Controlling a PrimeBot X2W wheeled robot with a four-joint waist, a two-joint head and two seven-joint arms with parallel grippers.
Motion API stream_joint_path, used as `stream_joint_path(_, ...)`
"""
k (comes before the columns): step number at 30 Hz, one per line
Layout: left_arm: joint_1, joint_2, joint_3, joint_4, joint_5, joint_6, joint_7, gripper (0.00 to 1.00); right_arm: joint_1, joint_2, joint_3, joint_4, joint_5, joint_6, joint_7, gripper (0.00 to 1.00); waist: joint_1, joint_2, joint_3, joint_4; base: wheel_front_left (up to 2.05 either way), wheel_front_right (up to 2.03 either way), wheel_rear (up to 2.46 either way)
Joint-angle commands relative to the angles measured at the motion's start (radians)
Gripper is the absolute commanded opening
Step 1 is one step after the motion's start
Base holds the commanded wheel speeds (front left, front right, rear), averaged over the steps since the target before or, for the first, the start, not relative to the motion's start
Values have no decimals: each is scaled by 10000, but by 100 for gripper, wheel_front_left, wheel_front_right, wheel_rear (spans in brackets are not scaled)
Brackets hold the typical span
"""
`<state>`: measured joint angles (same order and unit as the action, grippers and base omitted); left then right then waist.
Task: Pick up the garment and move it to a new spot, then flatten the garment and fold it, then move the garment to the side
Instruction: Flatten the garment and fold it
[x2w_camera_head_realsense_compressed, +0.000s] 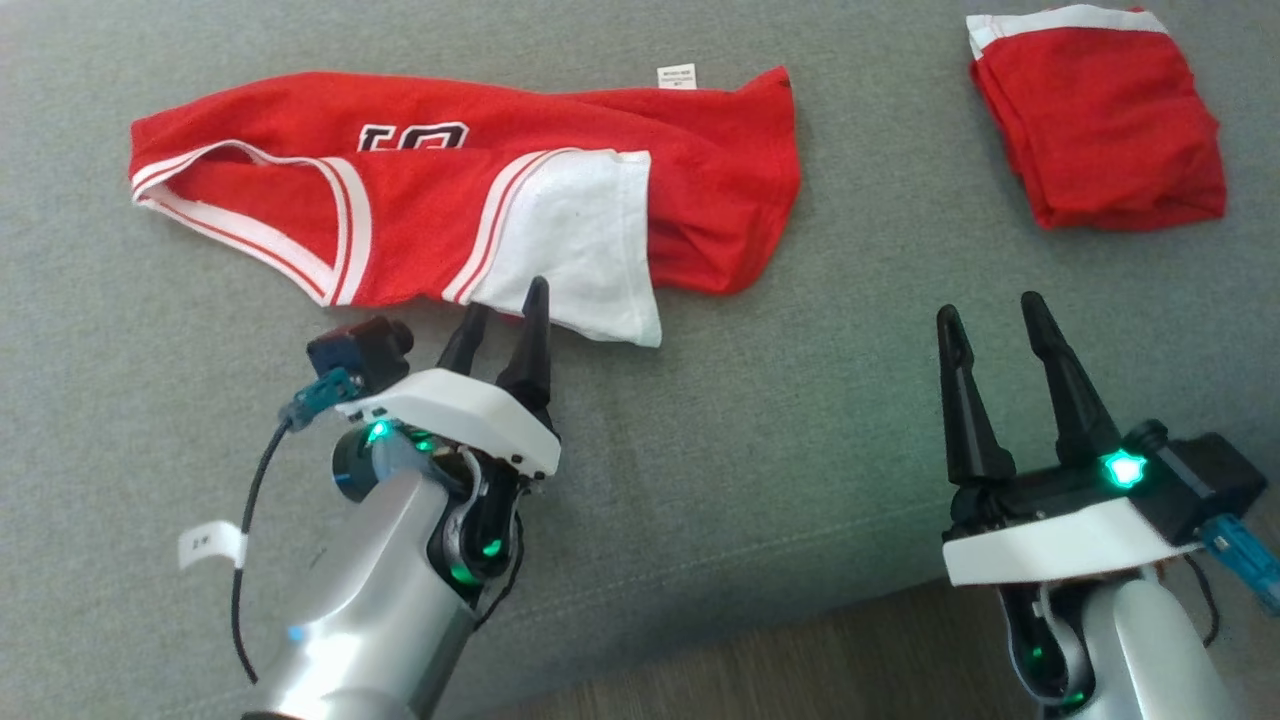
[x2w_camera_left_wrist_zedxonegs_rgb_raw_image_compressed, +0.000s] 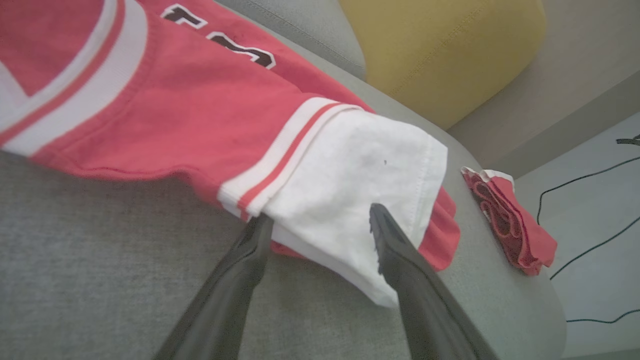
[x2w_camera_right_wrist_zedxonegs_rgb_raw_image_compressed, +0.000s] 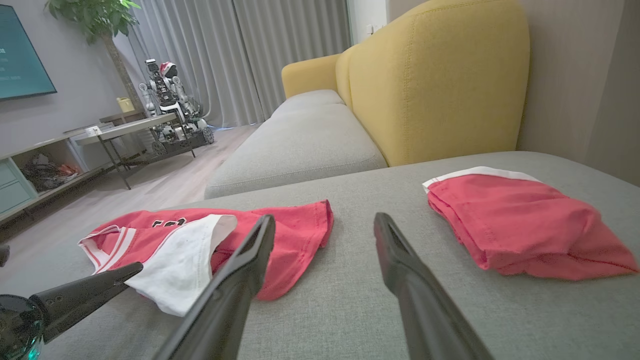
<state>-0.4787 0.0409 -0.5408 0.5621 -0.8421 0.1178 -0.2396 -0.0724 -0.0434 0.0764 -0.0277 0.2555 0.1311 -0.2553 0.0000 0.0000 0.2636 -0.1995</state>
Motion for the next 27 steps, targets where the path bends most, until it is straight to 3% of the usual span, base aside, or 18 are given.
stream_joint_path(1,-310,95,221,-173,-34,53,-126,100,-263,-68,201,-318,-7,-4,-65,100,0,0,17,-31,0,0,0)
stream_joint_path(4,-525,94,307,143,13,198,-187,100,-263,-68,218,-309,9,-4,-65,100,0,0,31,-115,0,0,0)
stream_joint_path(5,-608,94,376,252,91,258,-200,94,-271,-68,224,-302,18,-4,-65,100,0,0,31,-140,0,0,0)
stream_joint_path(6,-713,94,518,295,241,346,-209,36,-282,-68,223,-301,32,-4,-65,100,0,0,32,-160,0,0,0)
stream_joint_path(7,-799,94,632,291,453,373,-213,0,-296,-68,227,-301,47,-4,-65,100,0,0,28,-182,0,0,0)
stream_joint_path(9,-917,94,984,29,910,315,-216,0,-325,-68,230,-304,73,-4,-65,100,0,0,21,-209,0,0,0)
stream_joint_path(12,-980,94,1179,-457,1232,-175,-218,0,-345,-68,242,-270,120,-4,-65,100,0,0,-71,-252,0,0,0)
stream_joint_path(17,-1662,94,912,-1311,1035,-869,-220,0,-369,-68,357,-183,332,-4,-65,100,0,0,-372,-476,0,0,0)
stream_joint_path(22,-3215,94,488,-1781,-30,-907,418,0,-400,-68,507,-101,608,-4,-65,100,0,0,-728,-894,0,0,0)
stream_joint_path(27,-5075,93,366,-2116,-1046,-618,1143,0,-348,-68,600,-44,739,-4,-65,100,0,0,-1005,-1355,0,0,0)
